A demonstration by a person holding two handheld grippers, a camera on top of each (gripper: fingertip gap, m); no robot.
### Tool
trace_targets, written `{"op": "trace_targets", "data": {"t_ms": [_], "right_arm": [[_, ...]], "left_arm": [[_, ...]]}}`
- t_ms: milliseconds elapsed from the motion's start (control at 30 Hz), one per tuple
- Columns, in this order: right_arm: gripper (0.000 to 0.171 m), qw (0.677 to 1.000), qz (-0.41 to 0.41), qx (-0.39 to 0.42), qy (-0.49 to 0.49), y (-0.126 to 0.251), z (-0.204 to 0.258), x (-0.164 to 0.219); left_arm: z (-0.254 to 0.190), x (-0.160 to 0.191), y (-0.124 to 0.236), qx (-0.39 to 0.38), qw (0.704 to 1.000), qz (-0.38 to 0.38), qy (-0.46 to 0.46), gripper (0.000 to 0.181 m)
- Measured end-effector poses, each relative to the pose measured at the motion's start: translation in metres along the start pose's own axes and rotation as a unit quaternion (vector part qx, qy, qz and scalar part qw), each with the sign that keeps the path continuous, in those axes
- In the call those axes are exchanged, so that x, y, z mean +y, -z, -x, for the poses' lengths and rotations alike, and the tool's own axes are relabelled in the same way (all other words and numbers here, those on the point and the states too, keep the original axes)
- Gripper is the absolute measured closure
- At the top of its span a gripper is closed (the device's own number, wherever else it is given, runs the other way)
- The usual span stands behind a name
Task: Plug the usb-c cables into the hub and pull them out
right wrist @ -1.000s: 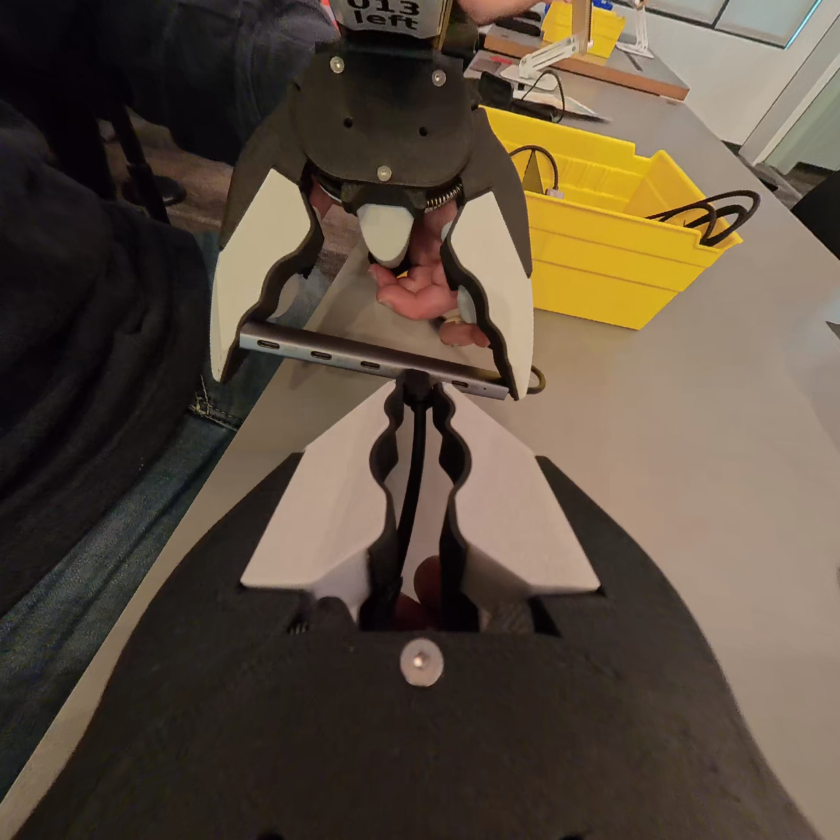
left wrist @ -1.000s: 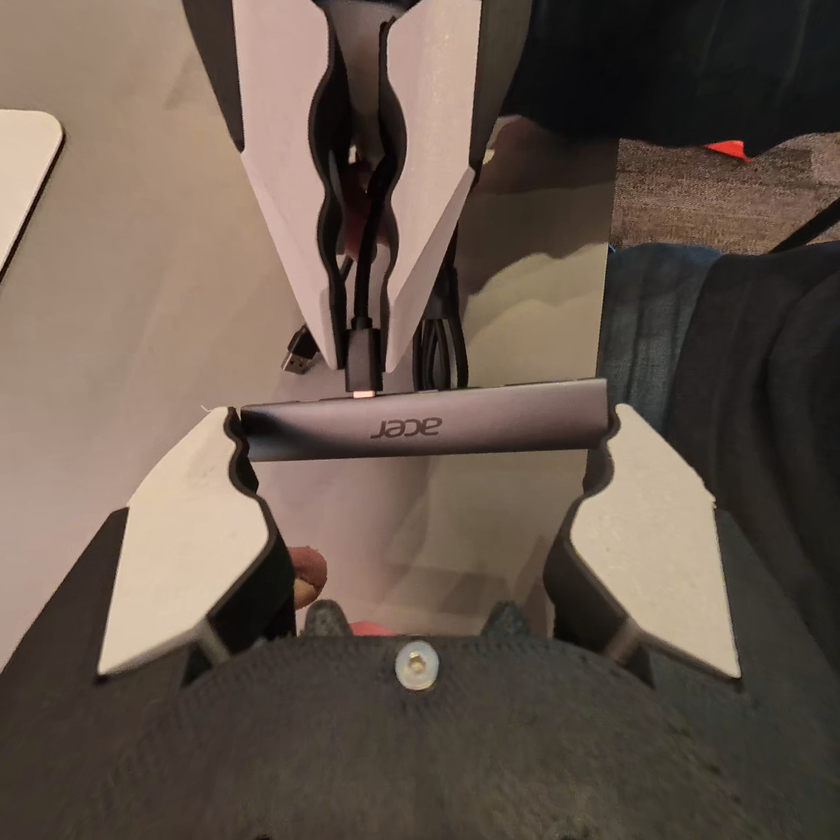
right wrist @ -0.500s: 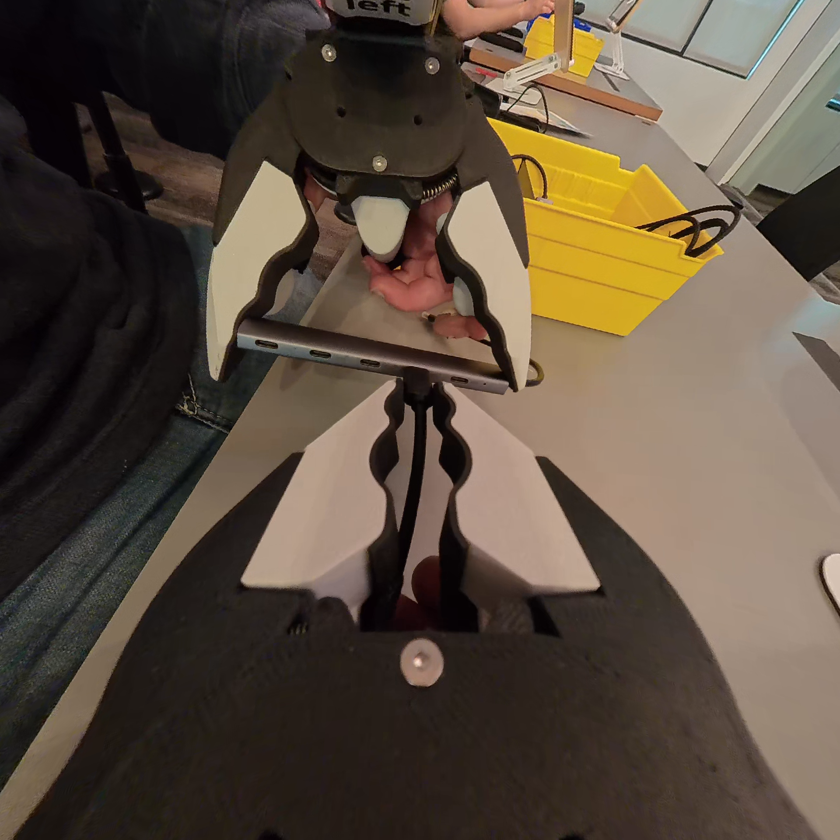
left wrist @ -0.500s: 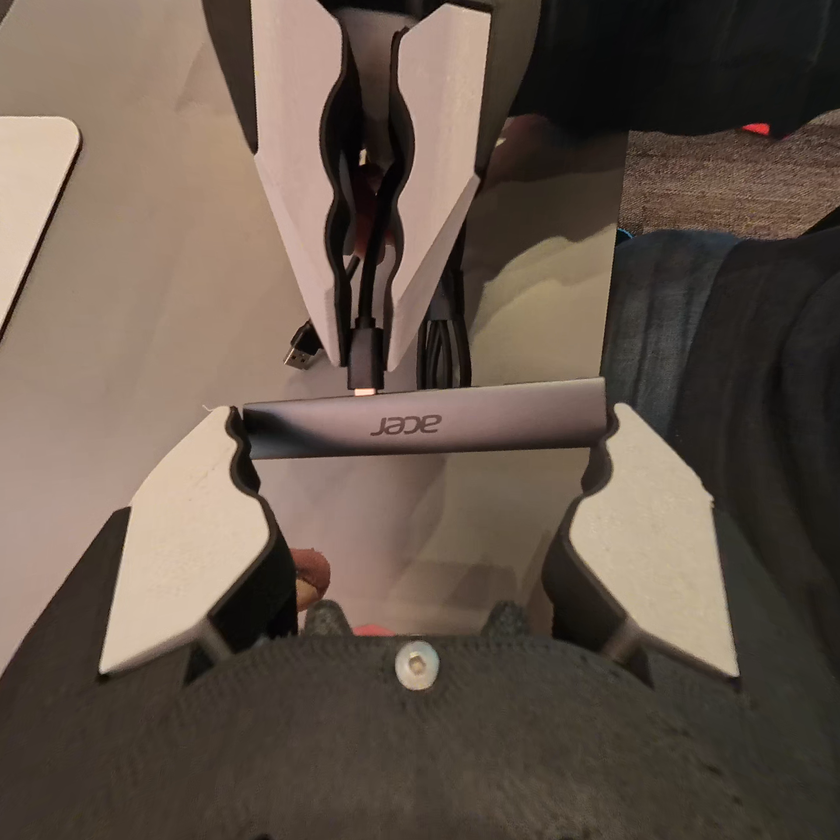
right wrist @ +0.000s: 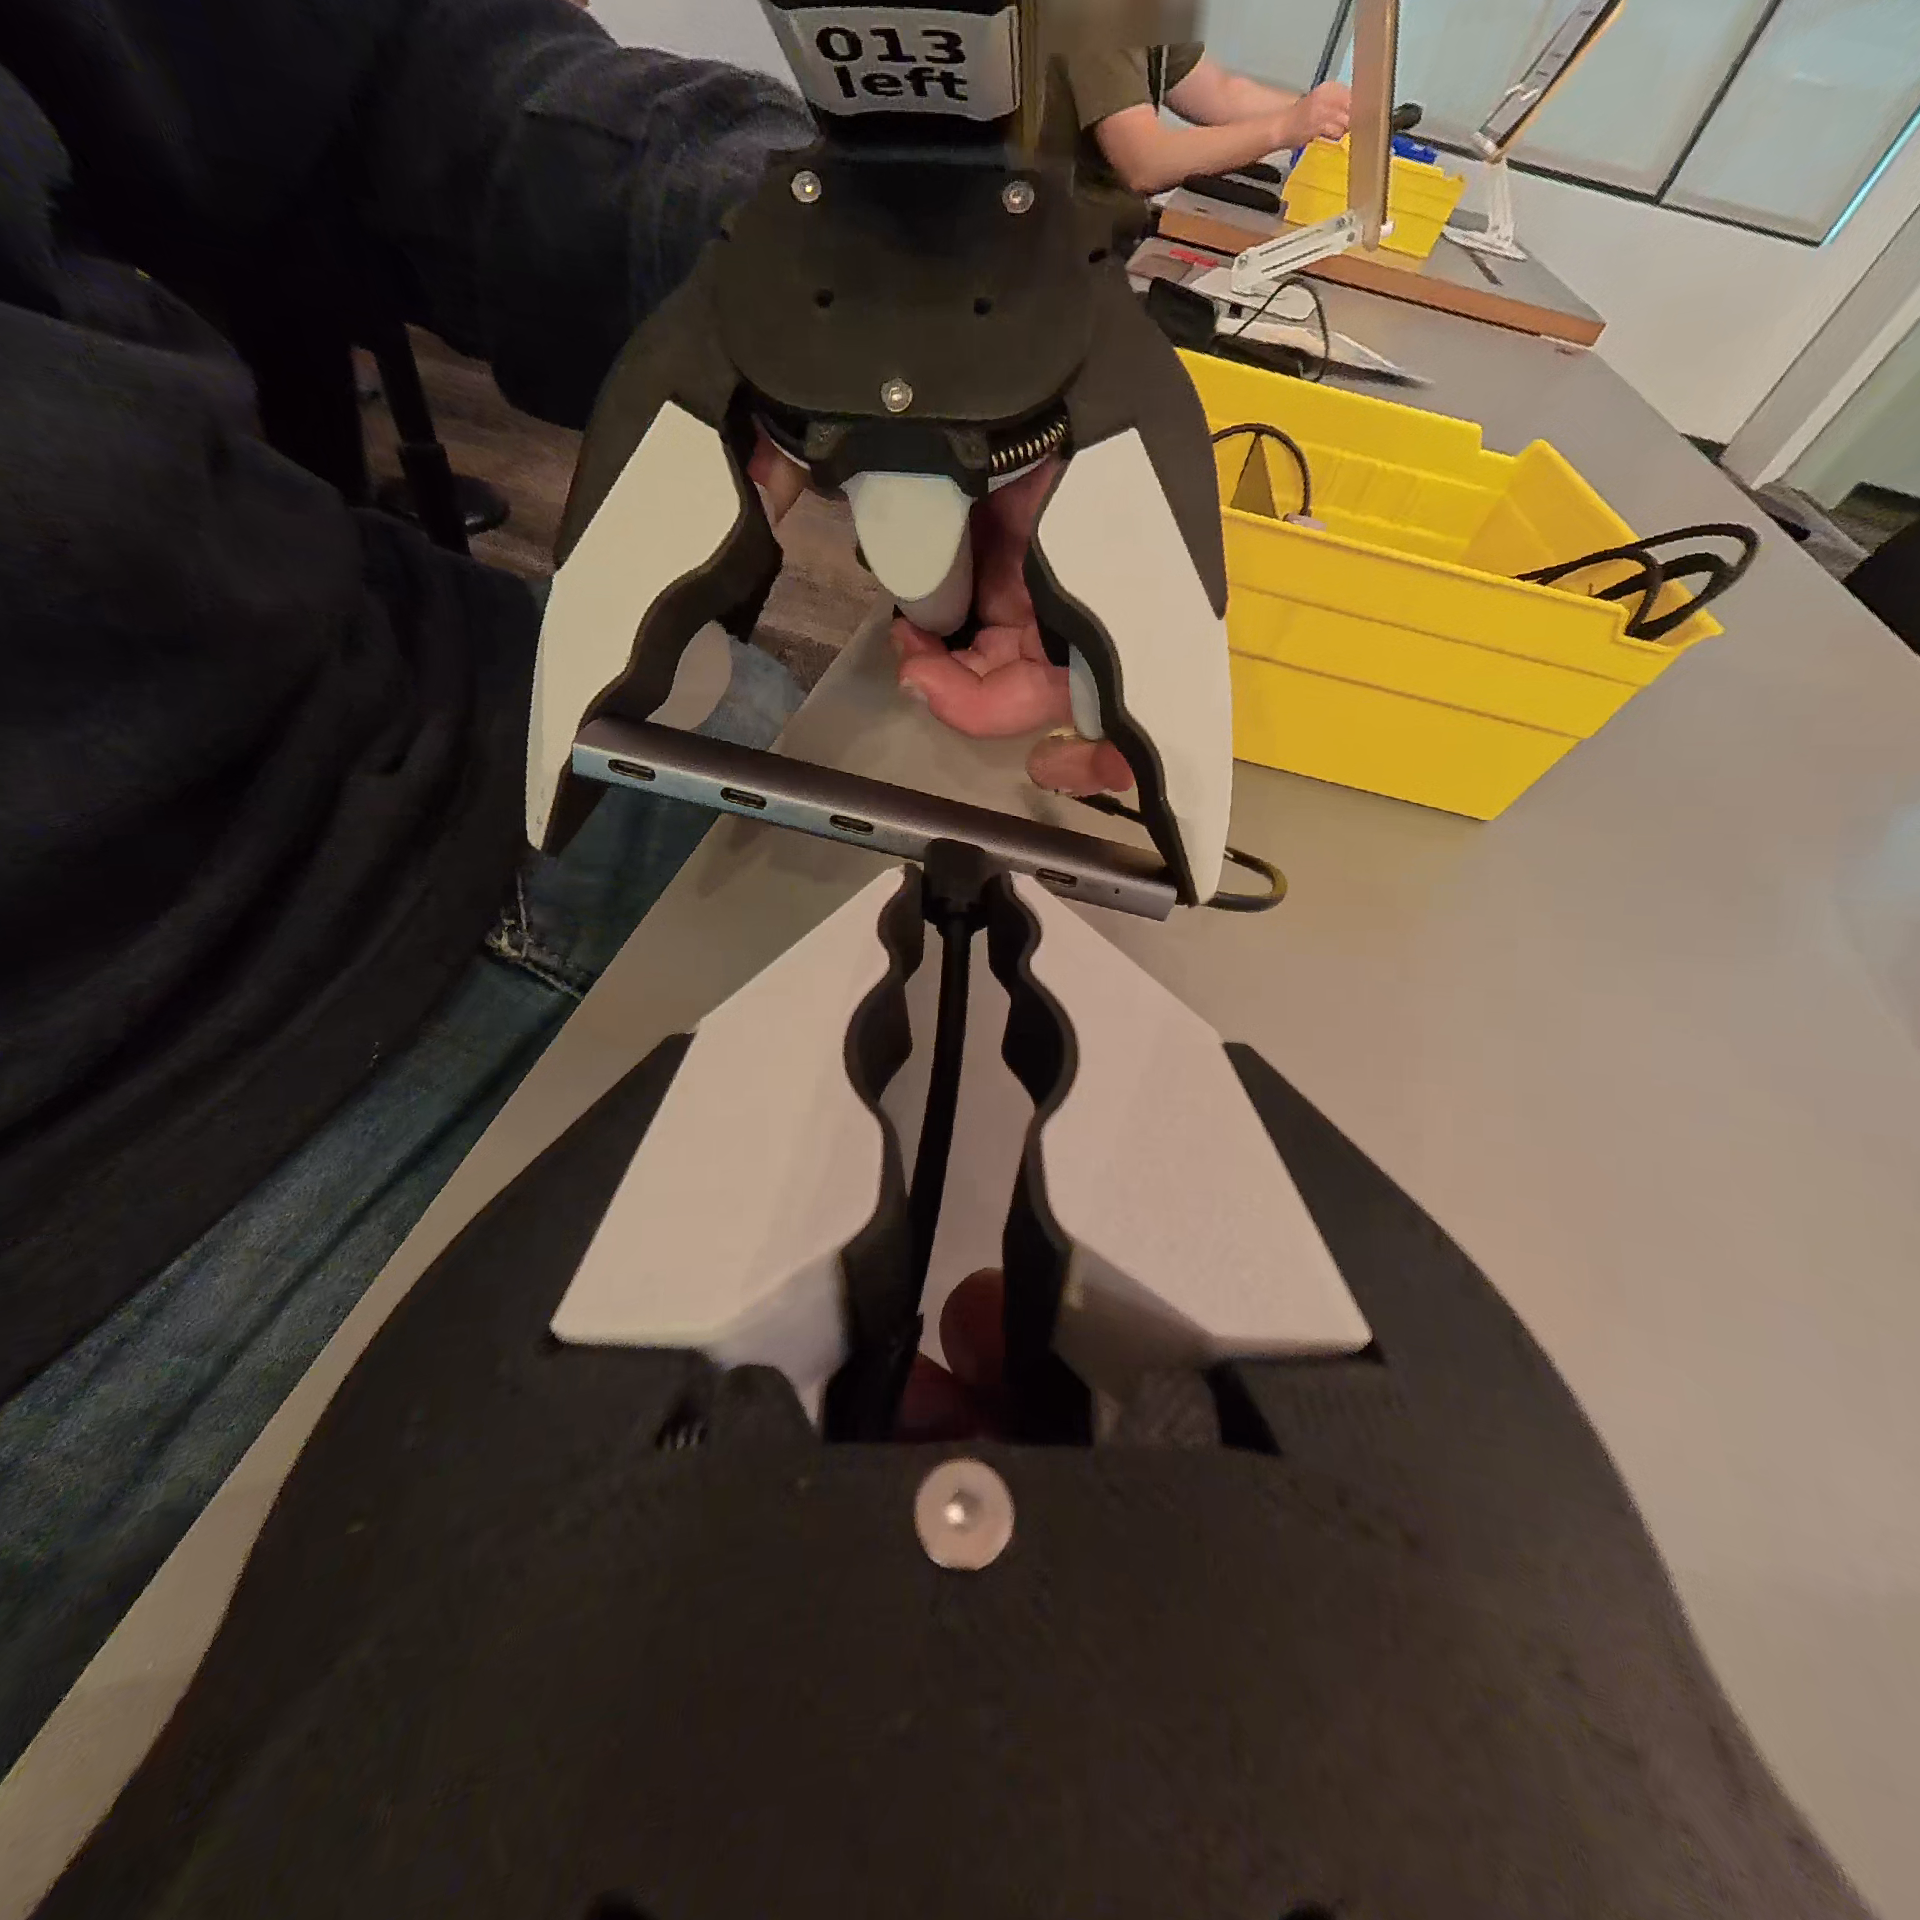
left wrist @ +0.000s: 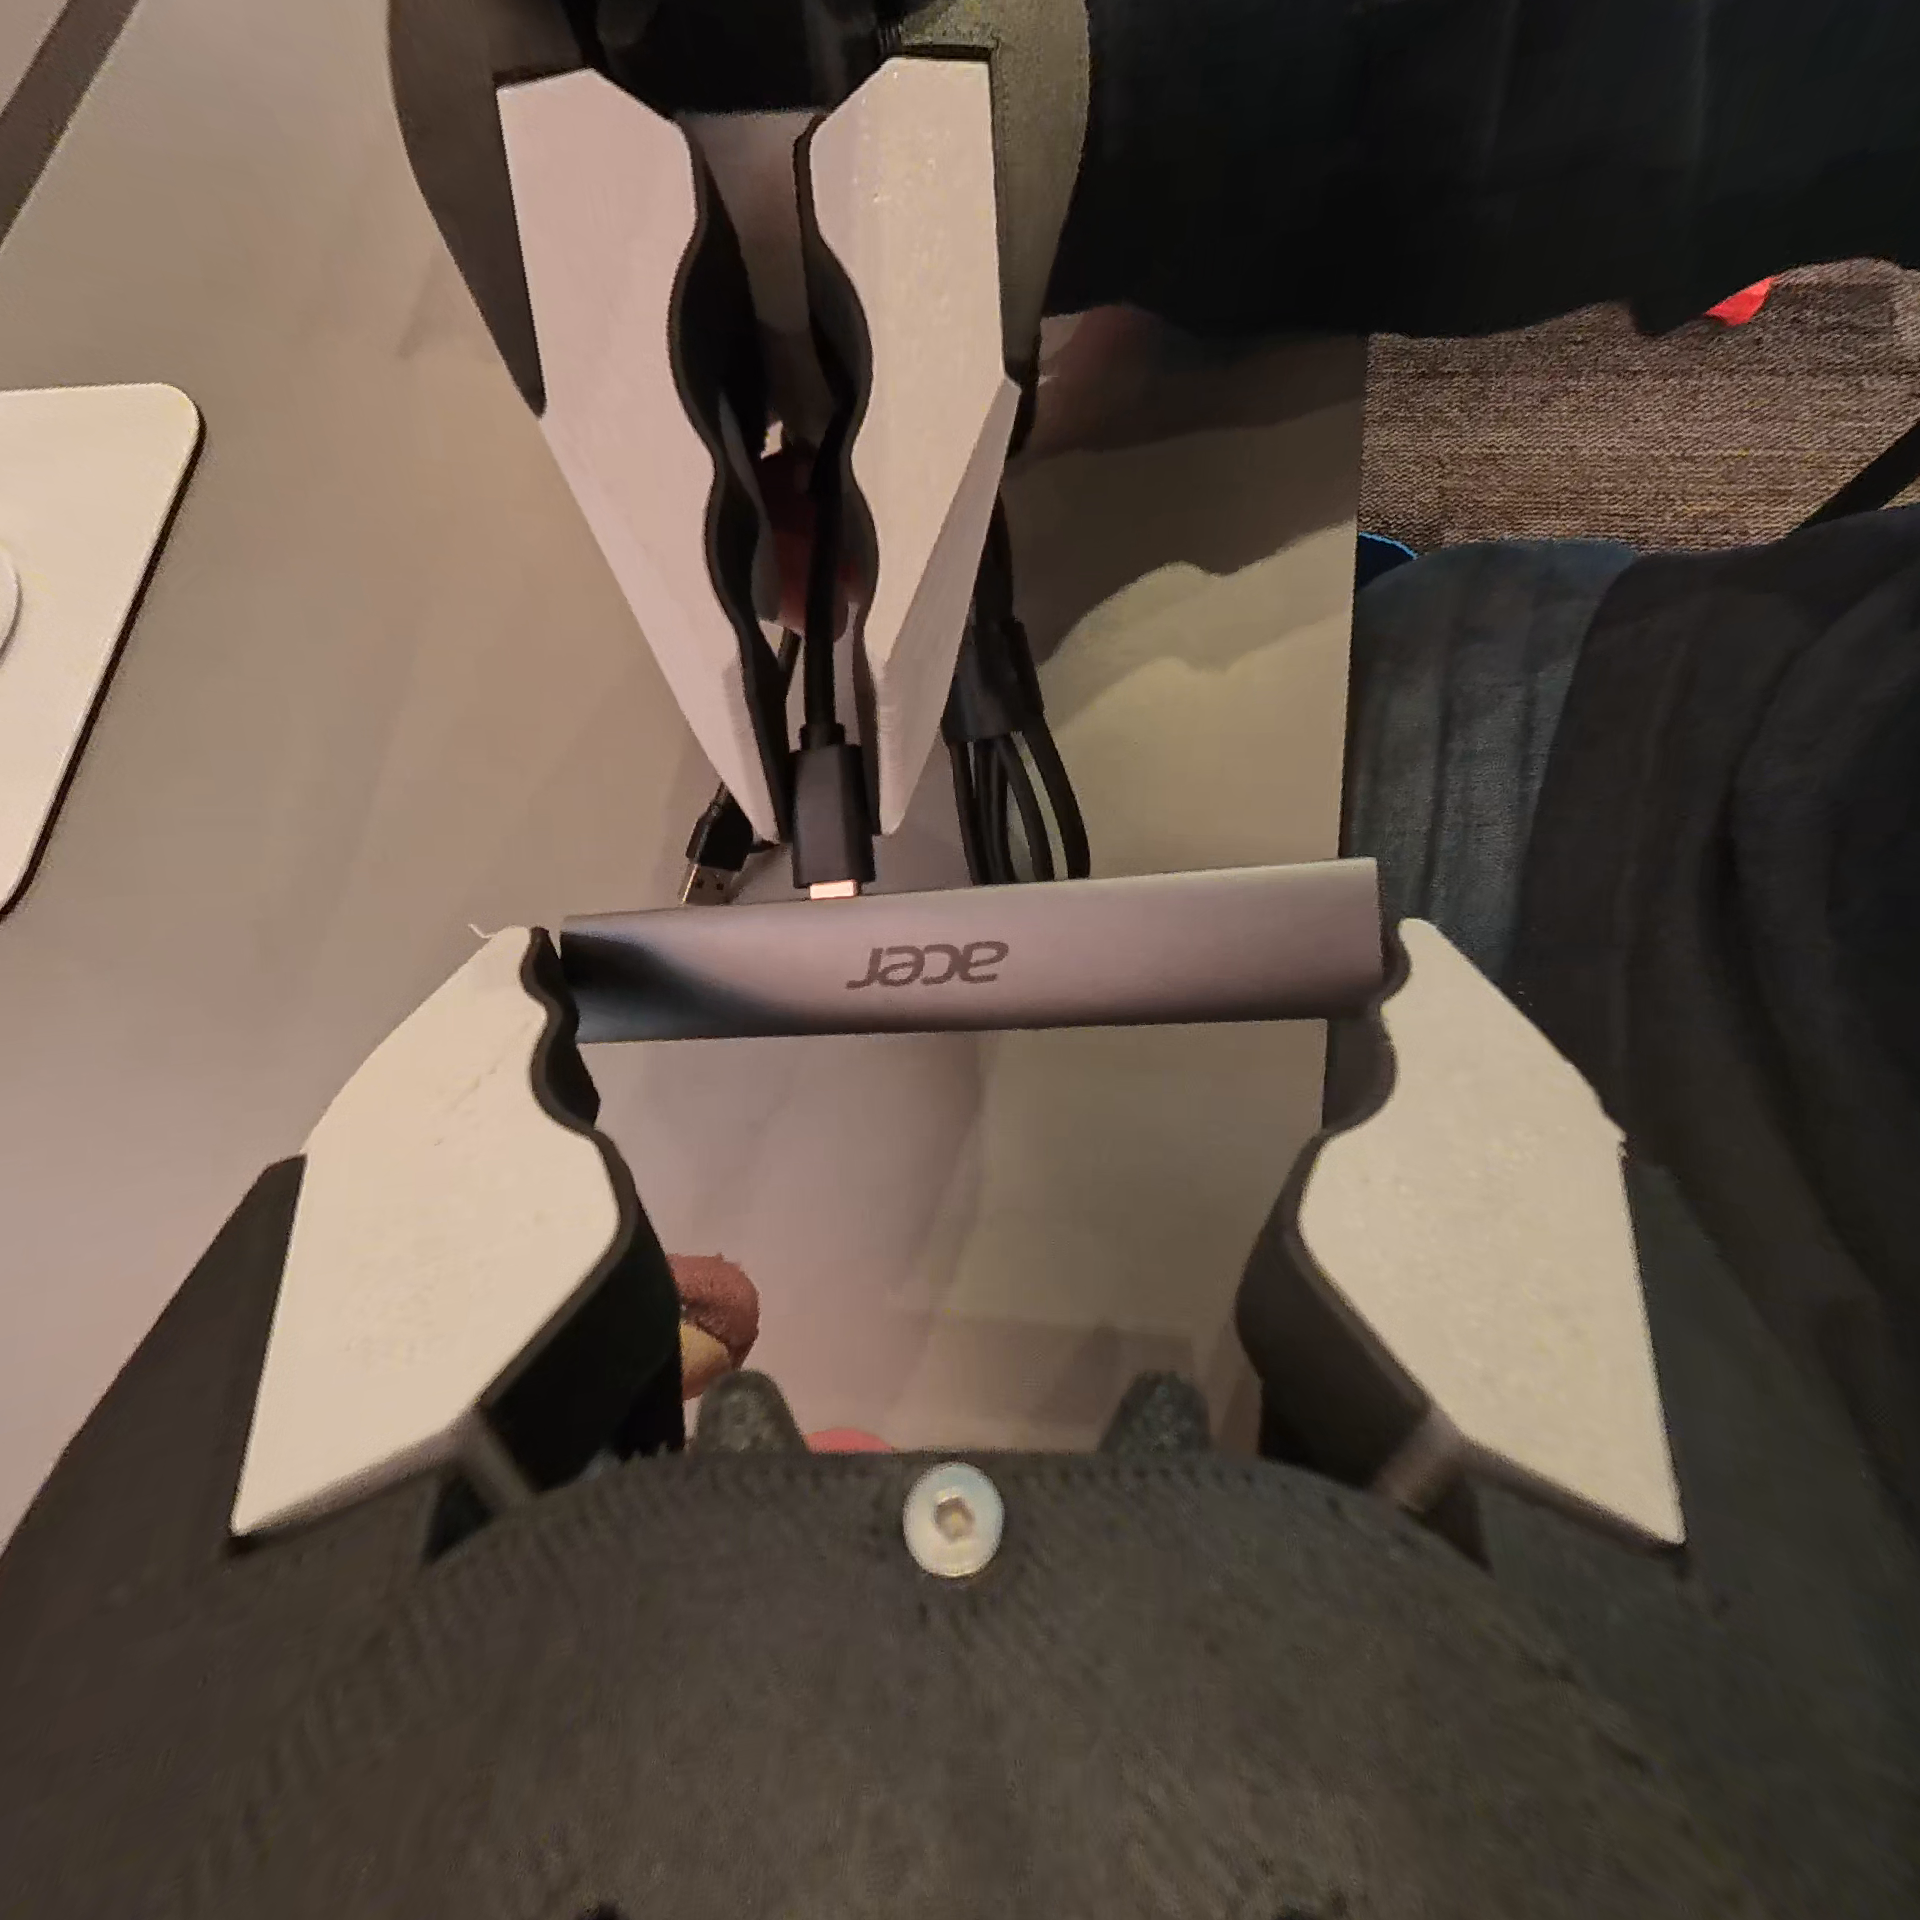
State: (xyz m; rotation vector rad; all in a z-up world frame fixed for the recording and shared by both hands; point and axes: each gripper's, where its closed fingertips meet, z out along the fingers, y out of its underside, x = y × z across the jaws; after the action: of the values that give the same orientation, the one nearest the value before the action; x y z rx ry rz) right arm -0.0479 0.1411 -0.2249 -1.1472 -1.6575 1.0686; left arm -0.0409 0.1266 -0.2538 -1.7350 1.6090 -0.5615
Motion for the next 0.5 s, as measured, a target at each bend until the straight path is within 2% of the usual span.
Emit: {"op": "trace_targets", "data": {"t_ms": [67,100,133,200,267,333,433,500], "right_arm": [[0.161,1.000,0.004,0.019,-0.001,0.001,-0.005,0.002],[0.161,0.999,0.021,0.049,-0.003,0.005,-0.014,0.009],[0.162,0.997,0.021,0.078,-0.009,0.014,-0.023,0.012],[0.162,0.997,-0.030,0.068,-0.027,0.029,-0.020,-0.002],[0.161,0.997,-0.023,0.065,-0.019,0.028,-0.016,-0.005],[0.162,0.997,-0.019,0.067,-0.020,0.022,-0.017,-0.005],[0.161,0.997,-0.023,0.066,-0.018,0.017,-0.018,-0.002],[0.161,0.997,-0.032,0.060,-0.018,0.015,-0.016,-0.005]], "left_arm": [[0.004,0.001,0.001,-0.013,1.000,0.002,0.001,0.047],[0.006,0.004,0.004,-0.014,1.000,0.011,0.001,0.069],[0.013,0.003,0.011,-0.037,0.999,-0.007,0.013,0.100],[0.023,-0.002,0.017,-0.053,0.997,-0.037,0.047,0.092],[0.035,0.005,0.017,-0.078,0.996,-0.013,0.033,0.084],[0.031,-0.001,0.016,-0.053,0.997,-0.023,0.045,0.077],[0.026,-0.006,0.015,-0.060,0.997,-0.024,0.031,0.061],[0.027,-0.003,0.011,-0.076,0.997,-0.009,0.014,0.063]]}}
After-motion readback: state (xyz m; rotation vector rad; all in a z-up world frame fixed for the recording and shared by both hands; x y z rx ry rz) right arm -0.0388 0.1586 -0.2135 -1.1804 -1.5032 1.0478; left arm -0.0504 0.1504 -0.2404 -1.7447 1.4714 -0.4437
